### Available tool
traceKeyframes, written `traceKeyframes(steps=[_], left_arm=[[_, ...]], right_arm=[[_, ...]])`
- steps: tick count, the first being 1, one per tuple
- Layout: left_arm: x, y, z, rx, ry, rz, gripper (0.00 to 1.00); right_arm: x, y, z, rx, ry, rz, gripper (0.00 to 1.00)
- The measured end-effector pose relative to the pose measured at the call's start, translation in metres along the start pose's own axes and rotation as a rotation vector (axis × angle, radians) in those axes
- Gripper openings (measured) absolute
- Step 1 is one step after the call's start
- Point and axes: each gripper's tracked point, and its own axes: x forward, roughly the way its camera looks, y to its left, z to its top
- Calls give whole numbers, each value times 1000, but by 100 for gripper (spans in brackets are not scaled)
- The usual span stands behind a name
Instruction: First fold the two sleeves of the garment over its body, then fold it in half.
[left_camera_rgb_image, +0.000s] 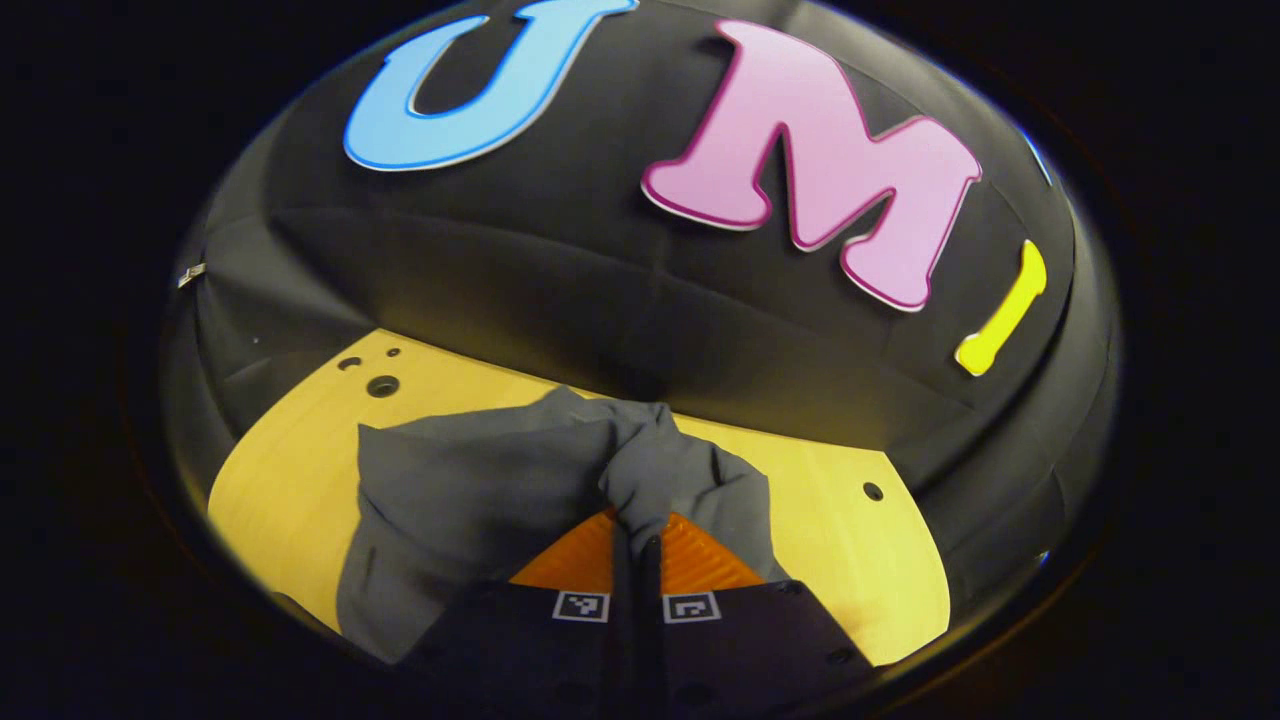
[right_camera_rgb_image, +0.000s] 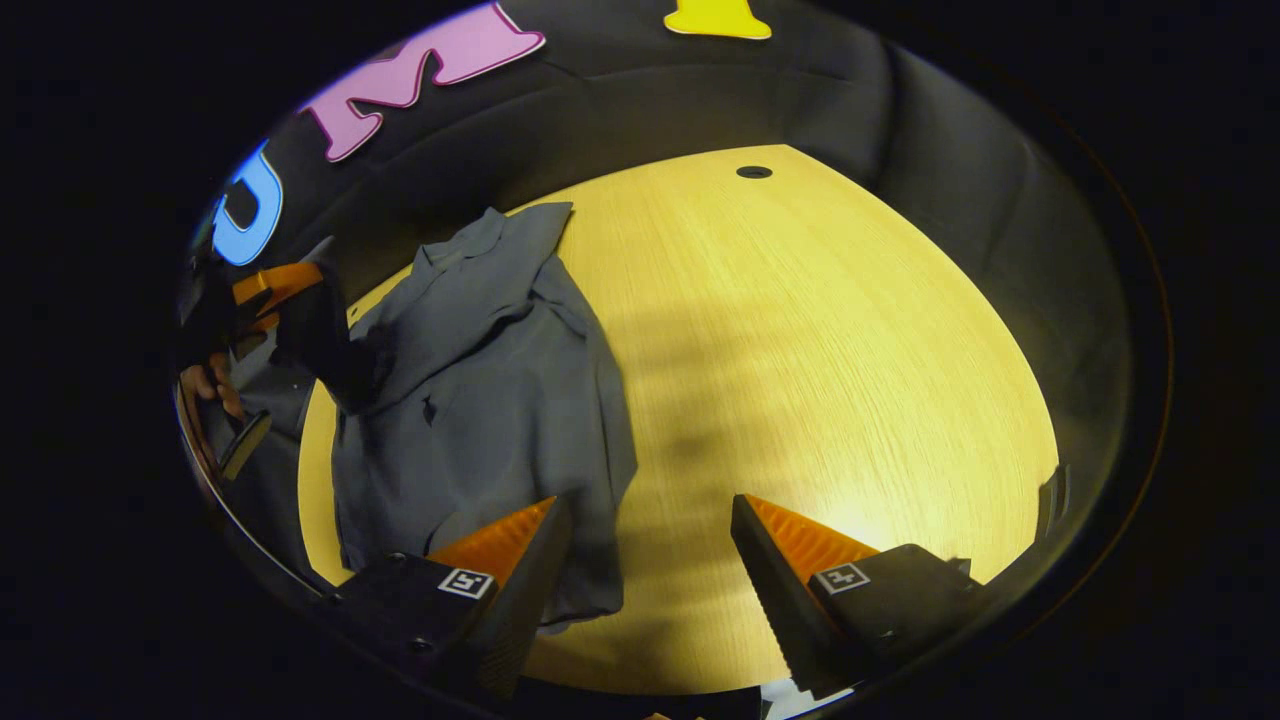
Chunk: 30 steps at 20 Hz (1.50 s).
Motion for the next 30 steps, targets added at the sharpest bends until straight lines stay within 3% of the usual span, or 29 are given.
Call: traceKeyframes(steps=[1,2,11,14,15,16,18,21,24,25,30], left_arm=[[10,-10,-6,5,14,-9,2],[16,-20,-13,5,34,-21,5],[72,-92,-68,70,167,-117,7],[80,-98,-82,90,204,-122,16],[82,-100,-86,85,218,-129,10],[80,-101,-88,76,229,-139,27],[77,-97,-86,63,227,-139,34],[62,-84,-77,52,205,-145,75],[33,-53,-69,63,181,-115,84],[21,-39,-71,71,176,-102,95],[-53,50,-99,119,189,3,96]], right_arm=[[0,-1,1,5,2,-3,99],[1,-4,0,9,5,-6,99],[17,-22,6,52,38,-21,99],[16,-22,7,50,44,-19,99],[16,-21,8,49,44,-17,99],[17,-20,7,48,44,-14,99],[17,-16,6,40,44,-9,99],[15,-8,6,33,42,9,99],[11,6,6,36,33,36,99],[10,13,5,38,35,51,99],[5,53,-3,48,61,137,99]])
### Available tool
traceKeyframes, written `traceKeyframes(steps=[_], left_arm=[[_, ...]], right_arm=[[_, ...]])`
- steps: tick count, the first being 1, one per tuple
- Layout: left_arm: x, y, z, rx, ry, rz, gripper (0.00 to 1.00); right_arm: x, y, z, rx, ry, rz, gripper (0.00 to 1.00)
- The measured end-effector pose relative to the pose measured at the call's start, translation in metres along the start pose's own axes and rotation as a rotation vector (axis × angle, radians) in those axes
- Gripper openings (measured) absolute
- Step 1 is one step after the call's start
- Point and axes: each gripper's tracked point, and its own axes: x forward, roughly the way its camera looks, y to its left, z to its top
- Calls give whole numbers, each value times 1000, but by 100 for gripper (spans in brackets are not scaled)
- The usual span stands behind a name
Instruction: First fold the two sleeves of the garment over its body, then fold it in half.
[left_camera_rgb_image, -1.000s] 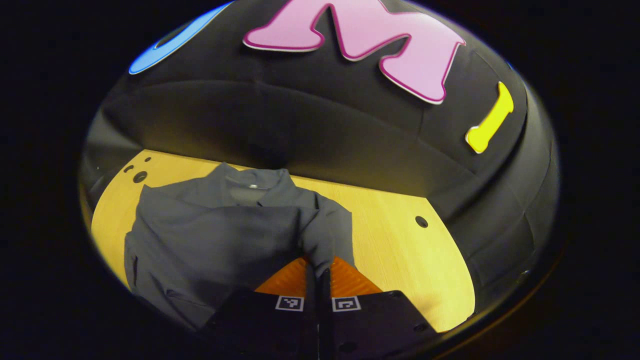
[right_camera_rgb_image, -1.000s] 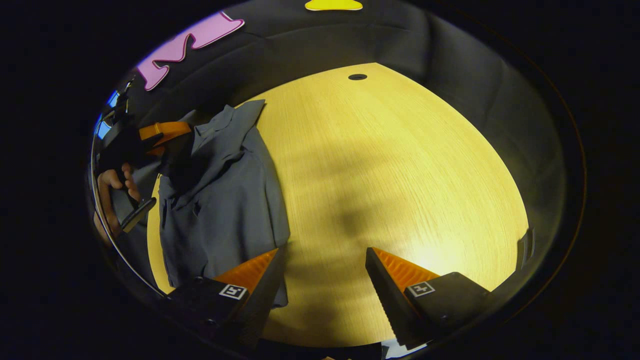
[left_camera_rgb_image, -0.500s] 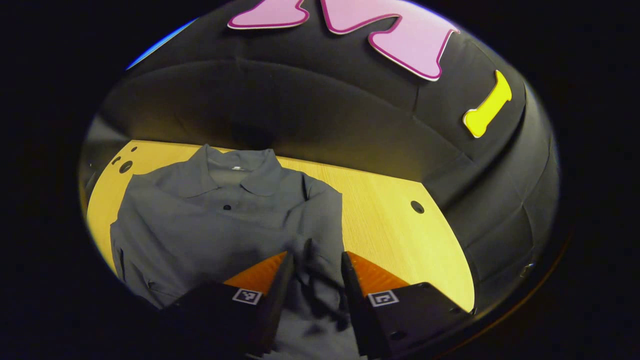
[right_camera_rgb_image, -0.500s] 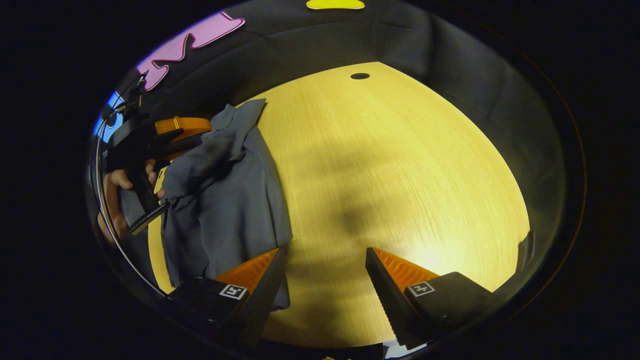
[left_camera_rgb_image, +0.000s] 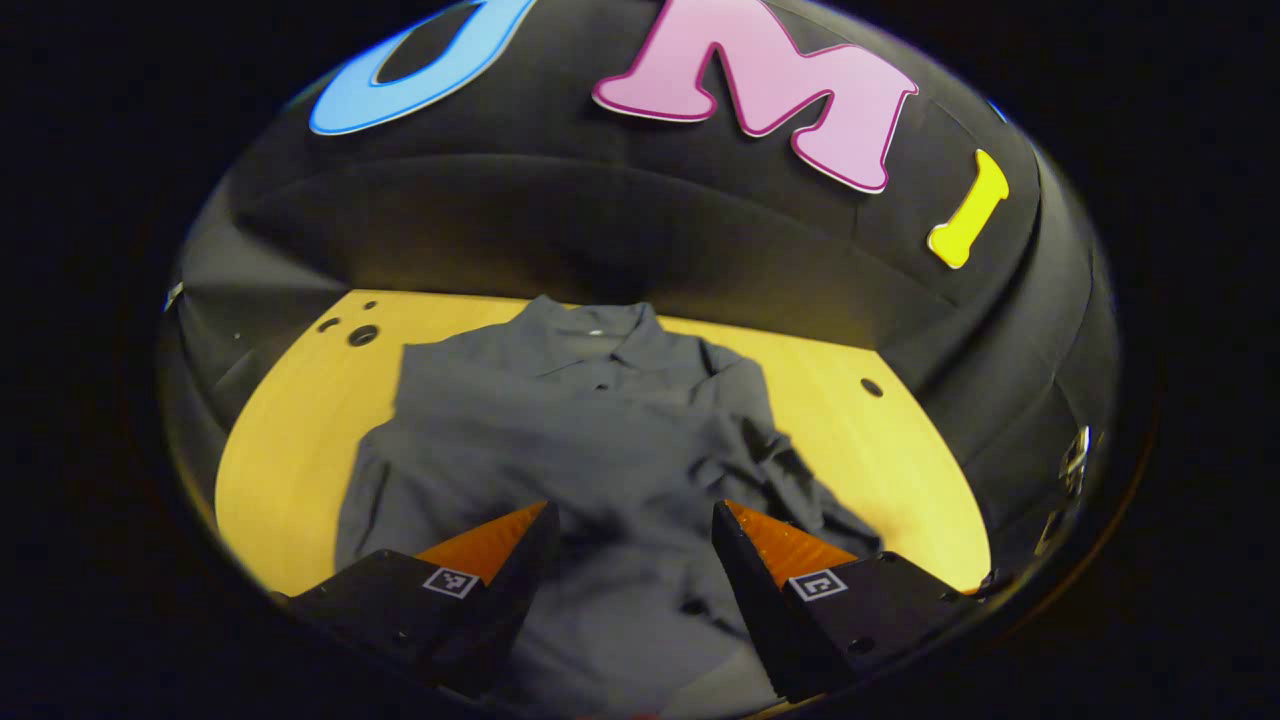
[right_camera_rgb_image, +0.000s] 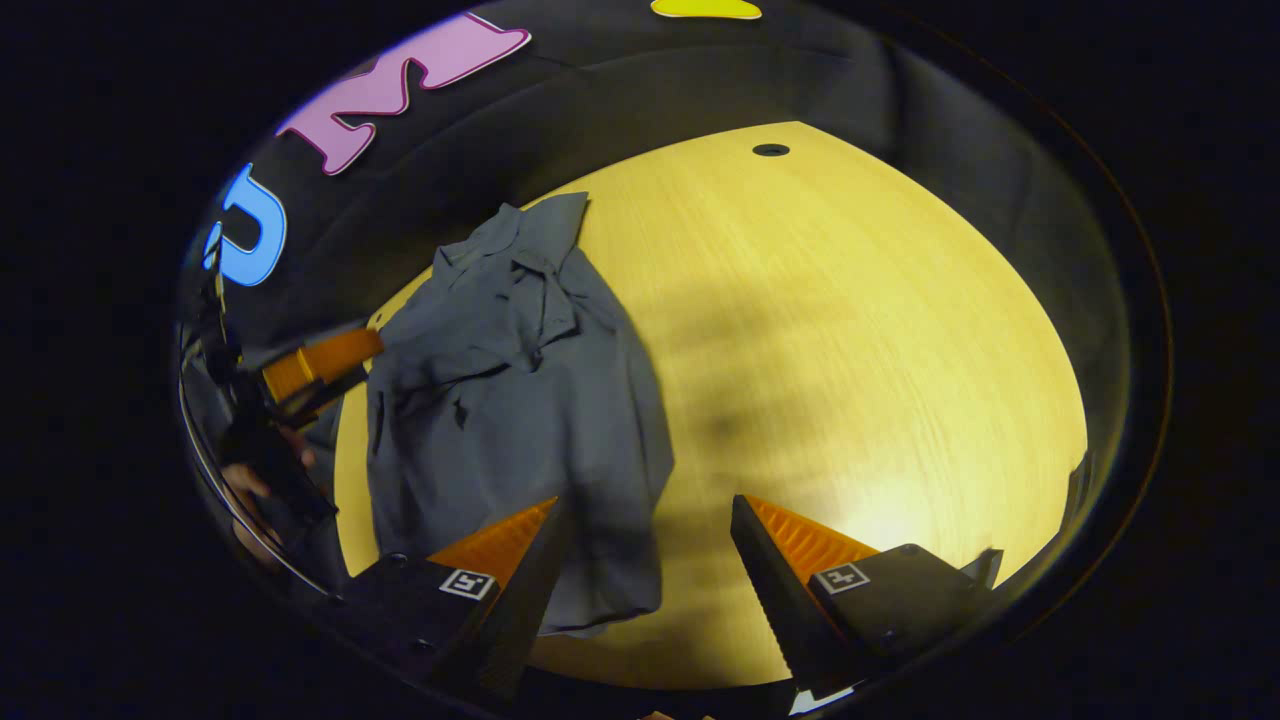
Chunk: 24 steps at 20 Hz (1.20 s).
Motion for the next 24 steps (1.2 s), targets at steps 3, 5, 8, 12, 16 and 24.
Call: traceKeyframes(steps=[3,5,8,12,16,24], left_arm=[[-38,44,-41,-45,28,63,100],[-60,75,-70,-65,44,118,96],[-88,108,-103,-104,68,175,96],[-110,139,-132,-121,84,232,96],[-121,158,-161,-130,122,257,96],[-121,171,-200,-95,196,277,96]], right_arm=[[3,22,-8,-29,19,26,99],[7,30,-17,-68,40,22,99],[17,33,-29,-109,70,-29,99],[27,30,-36,-119,87,-75,99],[37,24,-46,-148,109,-124,99],[50,13,-62,-218,116,-223,99]])
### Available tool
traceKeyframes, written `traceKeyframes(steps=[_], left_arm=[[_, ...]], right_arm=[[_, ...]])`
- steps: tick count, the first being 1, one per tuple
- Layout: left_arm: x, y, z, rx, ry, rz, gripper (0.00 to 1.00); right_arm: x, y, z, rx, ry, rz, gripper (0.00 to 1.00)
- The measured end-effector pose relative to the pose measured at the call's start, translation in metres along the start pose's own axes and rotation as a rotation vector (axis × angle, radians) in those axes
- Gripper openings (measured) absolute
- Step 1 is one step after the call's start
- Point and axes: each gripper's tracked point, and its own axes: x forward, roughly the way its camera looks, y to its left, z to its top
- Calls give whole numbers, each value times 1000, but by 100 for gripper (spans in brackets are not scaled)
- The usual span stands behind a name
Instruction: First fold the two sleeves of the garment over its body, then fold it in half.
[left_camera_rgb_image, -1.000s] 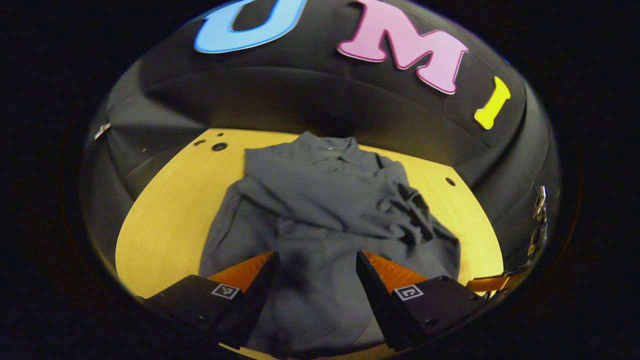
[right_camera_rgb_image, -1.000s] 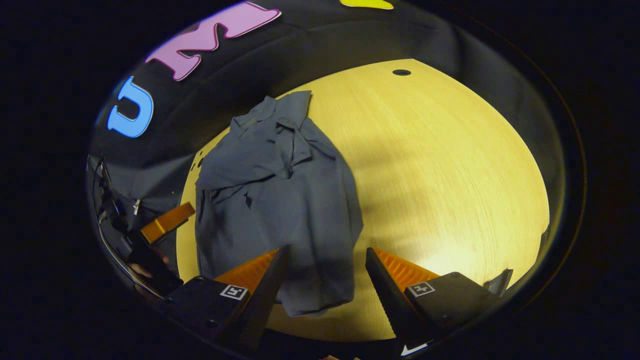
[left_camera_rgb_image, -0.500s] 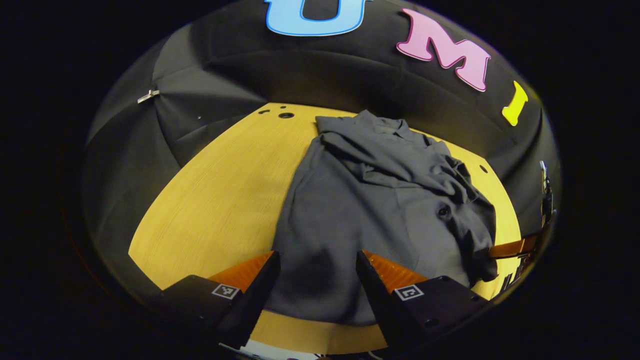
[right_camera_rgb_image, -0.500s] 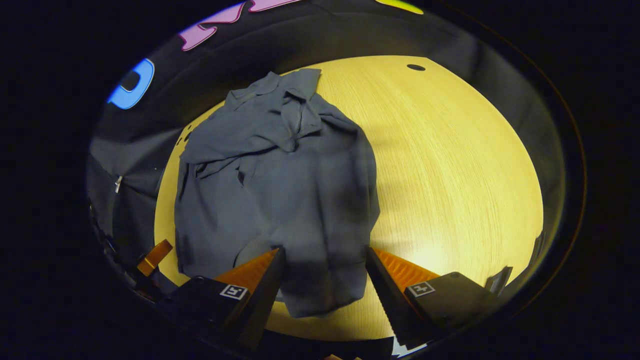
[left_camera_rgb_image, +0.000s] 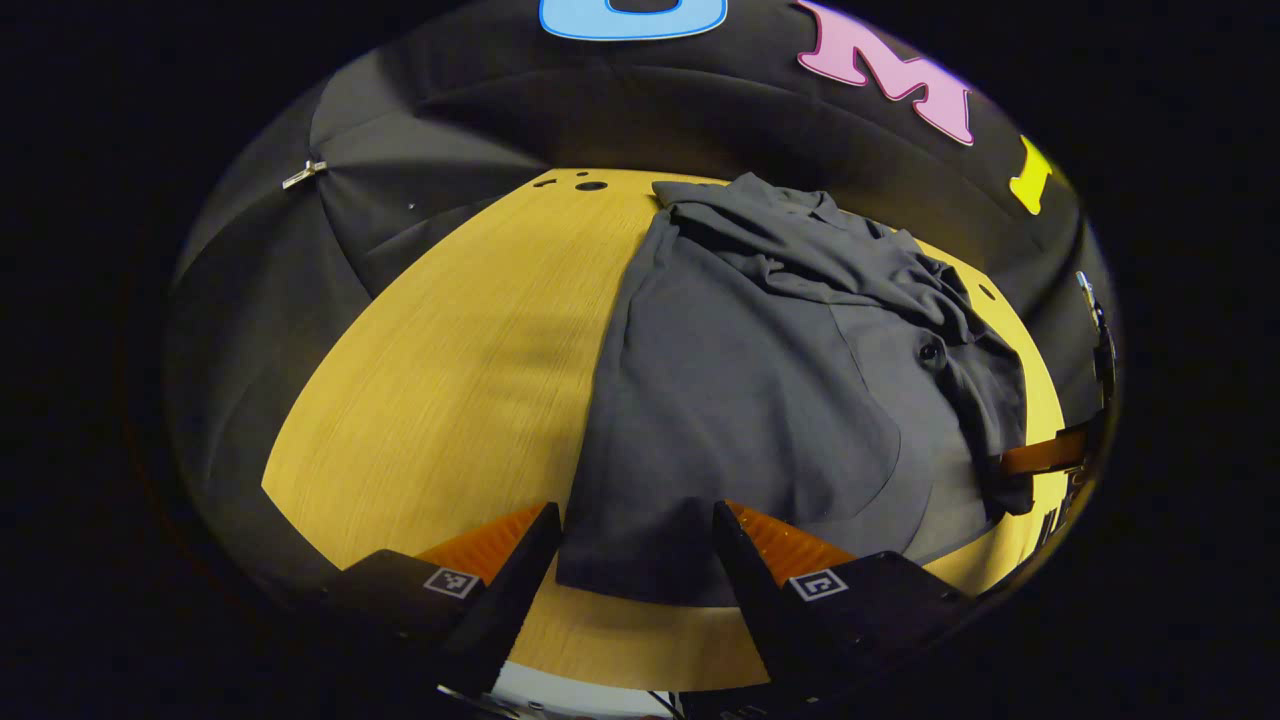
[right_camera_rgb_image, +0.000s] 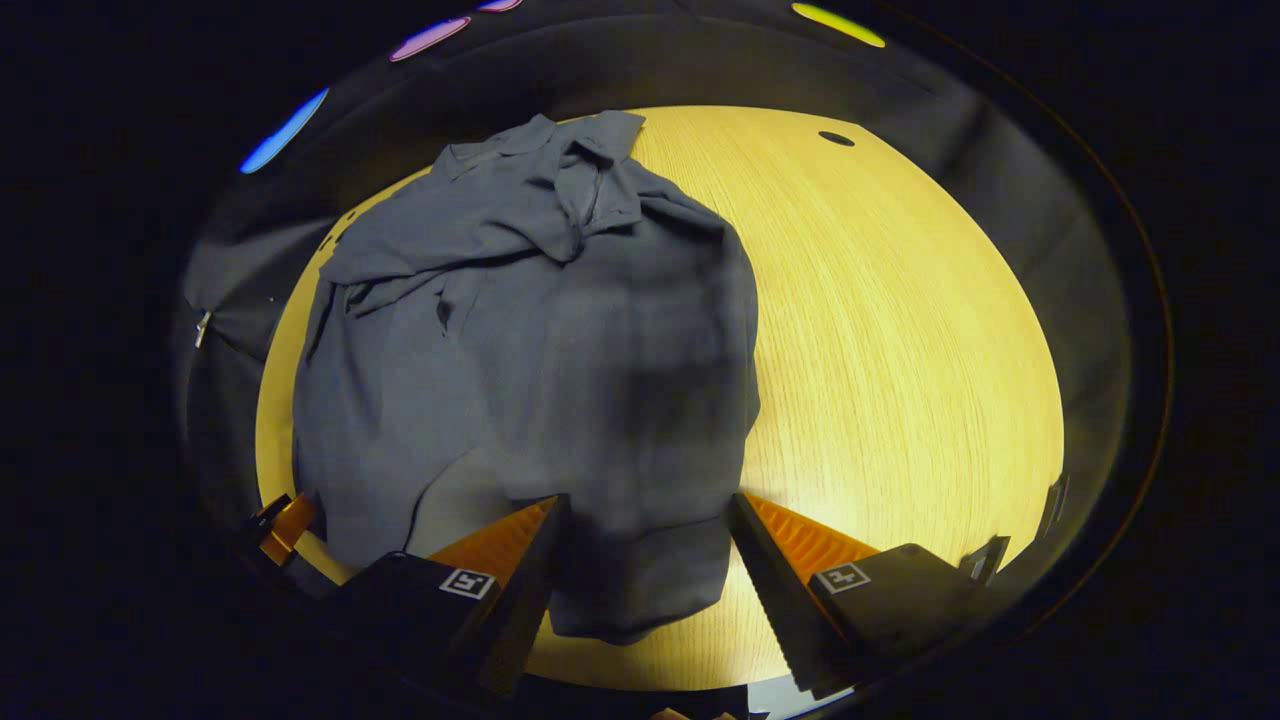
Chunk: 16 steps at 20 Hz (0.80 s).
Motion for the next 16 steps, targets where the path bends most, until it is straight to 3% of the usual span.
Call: traceKeyframes(steps=[1,2,6,10,11,12,13,14,16], left_arm=[[0,1,-4,5,7,1,92],[1,2,-7,12,16,5,96],[2,-3,-13,56,22,11,98],[5,-9,-12,64,33,-8,91],[3,-13,-12,84,32,-23,89],[3,-18,-12,98,37,-33,75],[5,-22,-11,105,38,-42,67],[4,-27,-10,110,40,-45,54],[6,-36,-9,119,36,-48,27]], right_arm=[[0,-1,-1,-12,4,-11,99],[2,1,-1,-29,-5,-18,99],[4,4,-4,-63,-1,-43,99],[6,20,-4,-66,16,-21,73],[6,24,-4,-66,26,-17,55],[7,27,-4,-65,27,-15,37],[7,28,-3,-68,30,-19,25],[5,32,-4,-65,27,1,39],[8,33,-4,-51,37,23,19]])
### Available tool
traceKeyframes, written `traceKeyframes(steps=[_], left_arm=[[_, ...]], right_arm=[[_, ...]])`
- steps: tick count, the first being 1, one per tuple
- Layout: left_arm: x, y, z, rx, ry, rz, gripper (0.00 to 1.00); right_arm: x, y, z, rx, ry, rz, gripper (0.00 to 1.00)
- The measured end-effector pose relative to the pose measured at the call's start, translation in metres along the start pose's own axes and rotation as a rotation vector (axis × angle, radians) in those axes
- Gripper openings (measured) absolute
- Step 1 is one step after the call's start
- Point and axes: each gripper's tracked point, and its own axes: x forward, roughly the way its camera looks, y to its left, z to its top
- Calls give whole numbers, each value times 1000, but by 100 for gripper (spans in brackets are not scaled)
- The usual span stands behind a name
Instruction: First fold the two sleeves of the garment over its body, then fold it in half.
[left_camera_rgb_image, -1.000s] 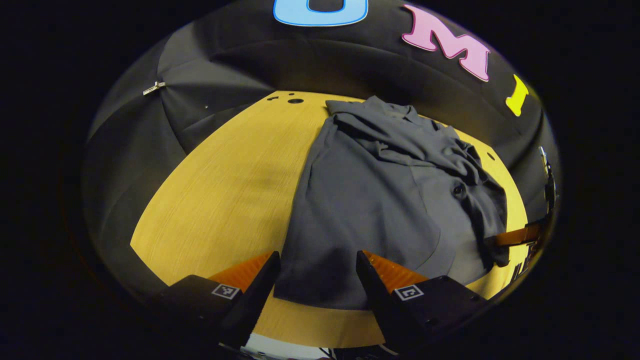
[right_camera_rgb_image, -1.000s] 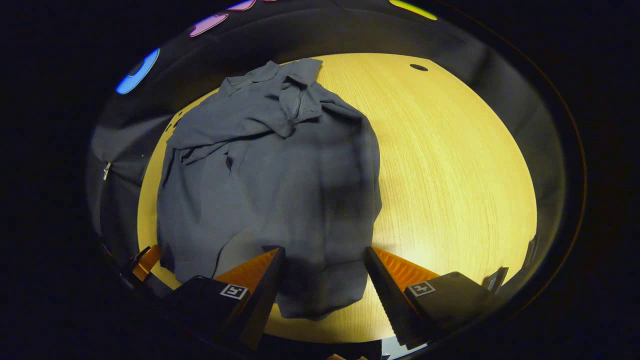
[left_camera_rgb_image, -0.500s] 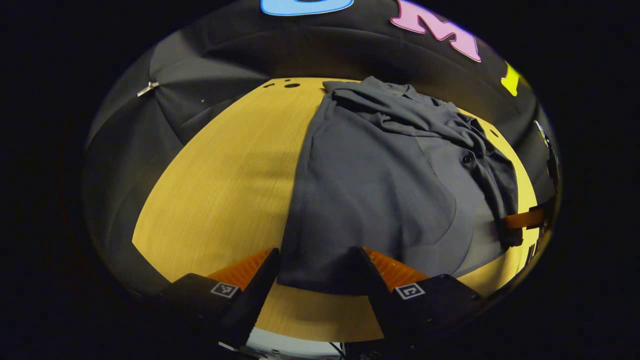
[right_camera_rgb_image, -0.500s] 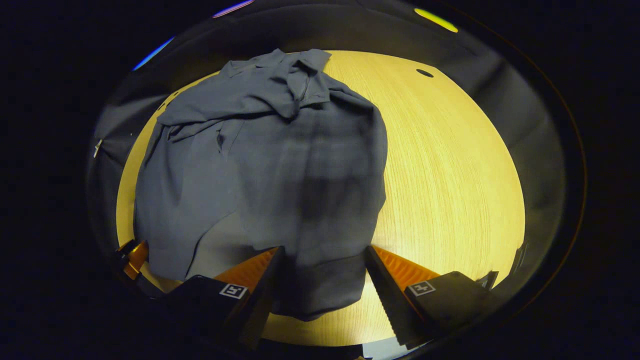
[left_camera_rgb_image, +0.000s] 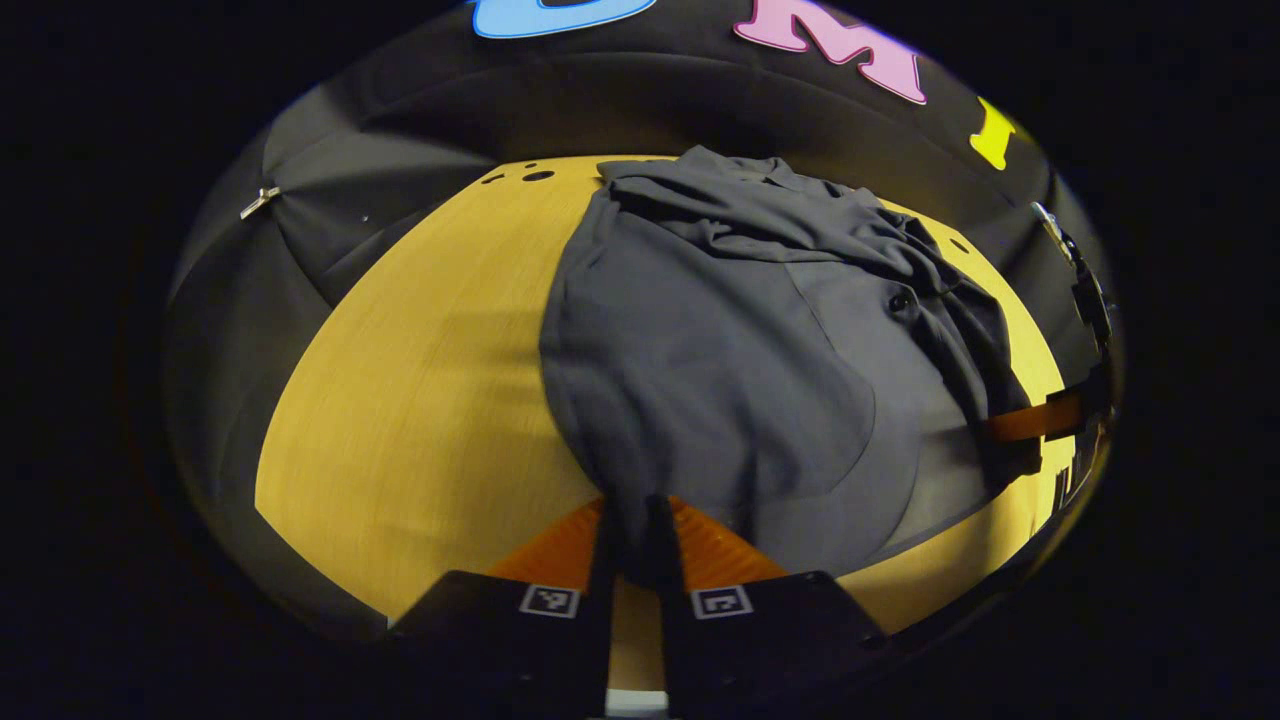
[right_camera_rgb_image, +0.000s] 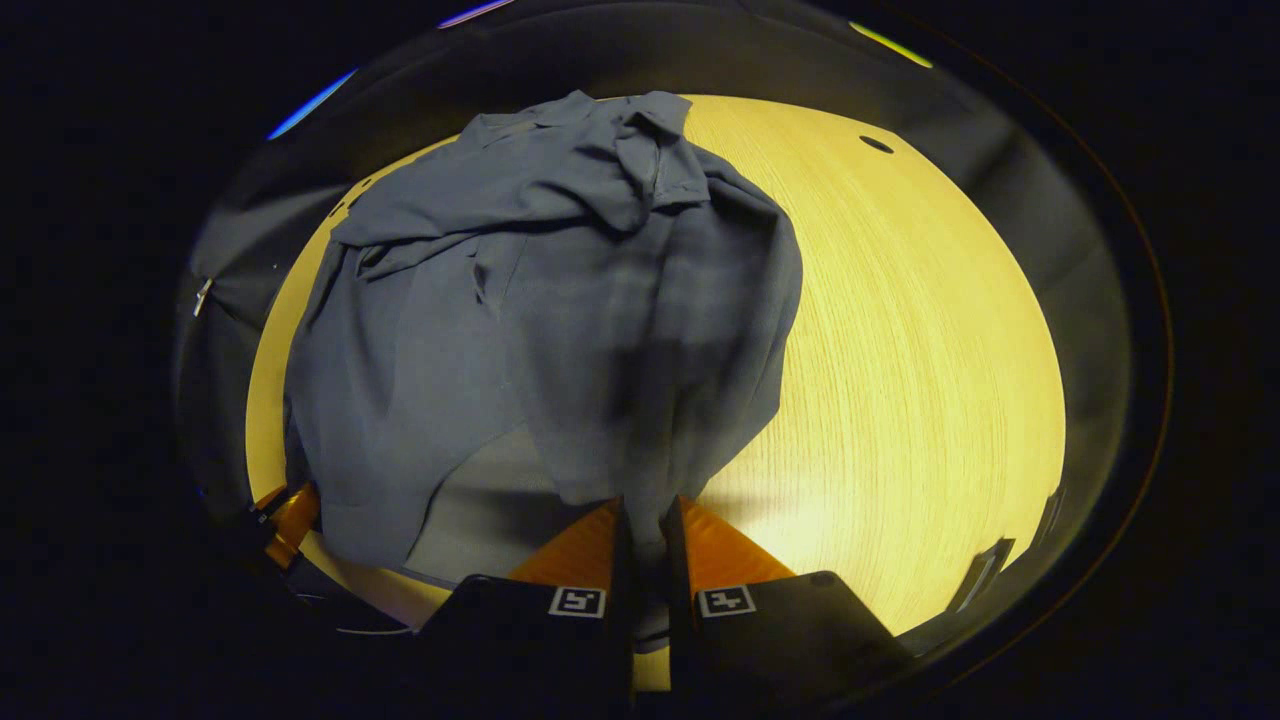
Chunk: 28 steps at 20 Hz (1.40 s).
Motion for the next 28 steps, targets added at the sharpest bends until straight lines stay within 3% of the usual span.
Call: traceKeyframes(steps=[2,4,15,28], left_arm=[[-1,-2,3,3,-5,-8,11],[-2,-3,5,-8,-5,-32,6],[-43,-13,71,-97,-128,-120,2],[-65,-21,183,-109,-306,-105,6]], right_arm=[[-2,1,1,6,-1,39,11],[-1,1,2,9,5,68,8],[-38,7,39,10,-112,132,8],[-74,15,143,40,-313,209,8]])
